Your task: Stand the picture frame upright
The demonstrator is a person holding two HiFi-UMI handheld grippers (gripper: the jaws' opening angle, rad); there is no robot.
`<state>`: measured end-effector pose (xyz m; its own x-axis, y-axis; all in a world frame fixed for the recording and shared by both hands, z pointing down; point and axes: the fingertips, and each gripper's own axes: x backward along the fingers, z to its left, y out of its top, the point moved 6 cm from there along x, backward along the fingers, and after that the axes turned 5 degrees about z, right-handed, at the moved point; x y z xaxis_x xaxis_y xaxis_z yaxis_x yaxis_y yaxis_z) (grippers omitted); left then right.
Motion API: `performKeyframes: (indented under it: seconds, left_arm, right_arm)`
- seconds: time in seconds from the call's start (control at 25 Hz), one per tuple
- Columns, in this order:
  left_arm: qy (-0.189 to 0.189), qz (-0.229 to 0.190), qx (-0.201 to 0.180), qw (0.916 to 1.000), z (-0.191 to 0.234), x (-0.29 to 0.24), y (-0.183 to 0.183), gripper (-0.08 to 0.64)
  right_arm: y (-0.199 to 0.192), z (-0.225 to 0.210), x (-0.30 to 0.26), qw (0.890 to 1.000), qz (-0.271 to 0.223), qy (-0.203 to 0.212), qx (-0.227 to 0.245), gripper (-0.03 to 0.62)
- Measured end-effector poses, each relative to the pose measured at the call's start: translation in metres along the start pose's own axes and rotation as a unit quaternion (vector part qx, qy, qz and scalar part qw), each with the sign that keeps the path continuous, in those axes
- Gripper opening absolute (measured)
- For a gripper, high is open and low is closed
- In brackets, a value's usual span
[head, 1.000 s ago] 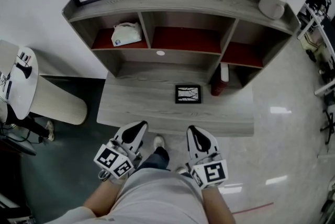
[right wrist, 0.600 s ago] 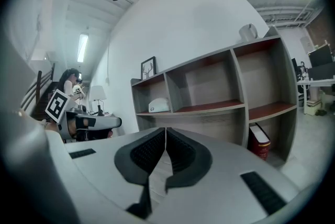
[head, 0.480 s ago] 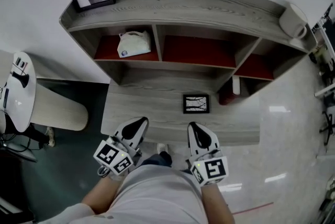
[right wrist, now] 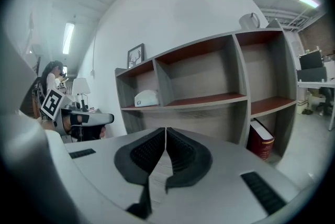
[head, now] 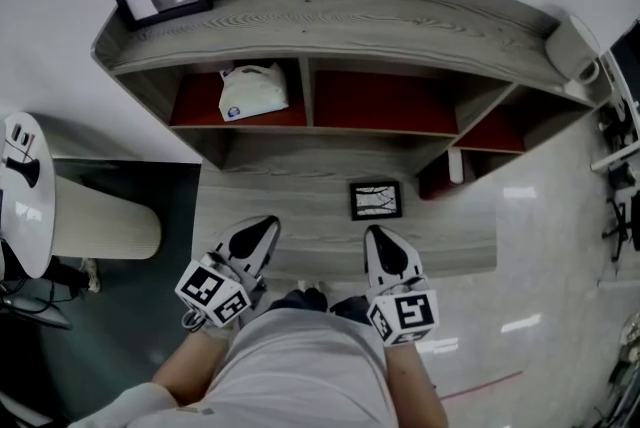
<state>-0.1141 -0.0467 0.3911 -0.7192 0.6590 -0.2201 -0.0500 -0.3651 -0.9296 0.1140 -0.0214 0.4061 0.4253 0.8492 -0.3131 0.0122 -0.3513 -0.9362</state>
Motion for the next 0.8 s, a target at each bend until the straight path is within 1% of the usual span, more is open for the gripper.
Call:
performKeyframes:
  seconds: [0.16, 0.36, 0.64, 0.8]
  left_arm:
    - [0.009, 0.003, 0.003, 0.9999, 0.009, 0.0, 0.0, 0.015]
    - [0.027, 0.005, 0.01, 0.9996, 0.005, -0.004, -0.001, 0.015]
    - [0.063, 0.011, 0.023, 0.9977, -0.012, -0.013, -0.003, 0.015]
    - [0.088, 0.009, 0.029, 0.9956, -0.023, -0.019, -0.003, 0.015]
  right_arm:
    - [-0.005, -0.013, -0.008, 1.0, 0.015, -0.013, -0.002, 0.02]
    - [-0.014, -0.037, -0.014, 0.999, 0.04, -0.019, -0.004, 0.02]
    - [-0.028, -0.073, -0.022, 0.997, 0.073, -0.001, -0.015, 0.02]
    - [-0.046, -0.097, -0.034, 0.995, 0.093, 0.012, -0.03, 0.02]
